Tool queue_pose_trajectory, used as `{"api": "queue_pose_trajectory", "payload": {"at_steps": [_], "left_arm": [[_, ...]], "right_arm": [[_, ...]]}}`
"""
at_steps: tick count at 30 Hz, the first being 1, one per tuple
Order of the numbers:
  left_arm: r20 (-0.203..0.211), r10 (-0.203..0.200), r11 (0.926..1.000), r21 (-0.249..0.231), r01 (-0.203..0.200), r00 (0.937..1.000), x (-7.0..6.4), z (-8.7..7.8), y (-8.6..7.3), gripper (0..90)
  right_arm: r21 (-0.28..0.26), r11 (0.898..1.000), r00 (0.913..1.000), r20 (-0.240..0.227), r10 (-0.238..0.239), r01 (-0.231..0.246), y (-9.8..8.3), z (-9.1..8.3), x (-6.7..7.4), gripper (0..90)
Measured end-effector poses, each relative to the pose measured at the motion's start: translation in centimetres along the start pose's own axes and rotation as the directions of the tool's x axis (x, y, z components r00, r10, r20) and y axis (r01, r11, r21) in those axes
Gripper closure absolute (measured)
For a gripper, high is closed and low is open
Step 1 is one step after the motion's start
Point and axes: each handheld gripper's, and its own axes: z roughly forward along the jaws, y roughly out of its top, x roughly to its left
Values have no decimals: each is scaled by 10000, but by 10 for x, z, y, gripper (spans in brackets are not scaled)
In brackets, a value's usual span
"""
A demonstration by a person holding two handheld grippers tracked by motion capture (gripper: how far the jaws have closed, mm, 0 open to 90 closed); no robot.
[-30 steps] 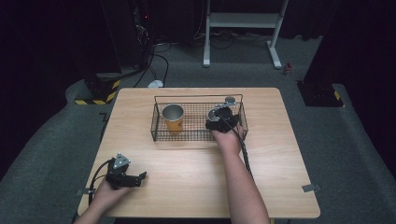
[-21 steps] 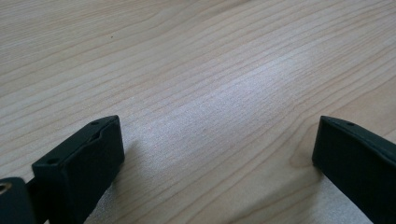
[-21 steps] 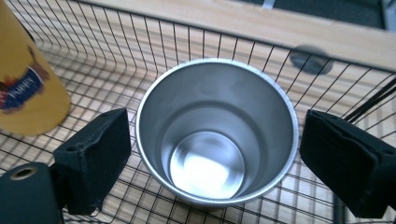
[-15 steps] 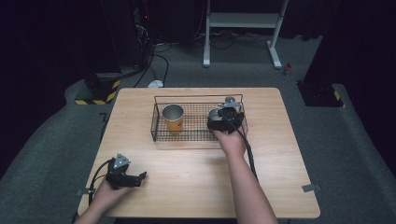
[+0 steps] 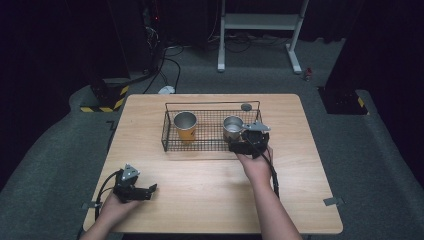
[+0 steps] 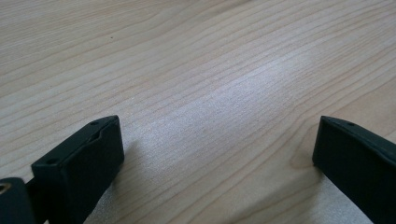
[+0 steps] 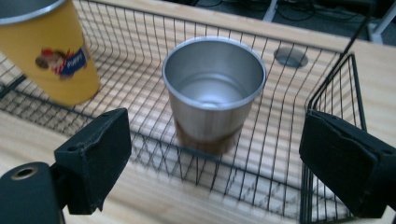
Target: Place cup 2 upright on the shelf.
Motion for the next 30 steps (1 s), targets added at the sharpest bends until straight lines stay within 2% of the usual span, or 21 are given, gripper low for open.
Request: {"api": "queue_pose_trajectory", "payload": {"at_steps": [8,11,17,18,21,23,26,29,30], "left_arm": [[-5,-8,10000,-4,8,10000,0,0,0,23],[-7,-10,10000,-7,10,10000,0,0,0,22],[-6,-11,10000,-6,11,10000,0,0,0,22],[-7,-11,10000,-6,11,10000,0,0,0,23],[-7,-11,10000,-5,11,10000,0,0,0,22],[-7,-10,10000,-5,10,10000,0,0,0,22],[-12,-14,10000,-6,14,10000,0,0,0,23],[-14,-15,10000,-7,15,10000,0,0,0,23],[-17,-15,10000,-7,15,10000,0,0,0,23]], "right_arm": [[211,9998,10000,-62,-54,55,-36,-12,0,98],[428,9989,9998,99,-179,174,-51,-15,3,97],[730,9973,9999,-64,-97,102,-80,-22,6,97],[923,9956,9998,-86,-158,165,-90,-24,8,97],[1080,9939,9998,-113,-191,202,-100,-25,10,97],[1274,9918,9998,-181,-55,78,-110,-26,12,97],[1484,9889,9999,-134,-83,102,-119,-28,14,97],[1528,9878,9994,111,-324,304,-122,-29,16,104],[1632,9863,9997,74,-232,217,-122,-29,17,104]]}}
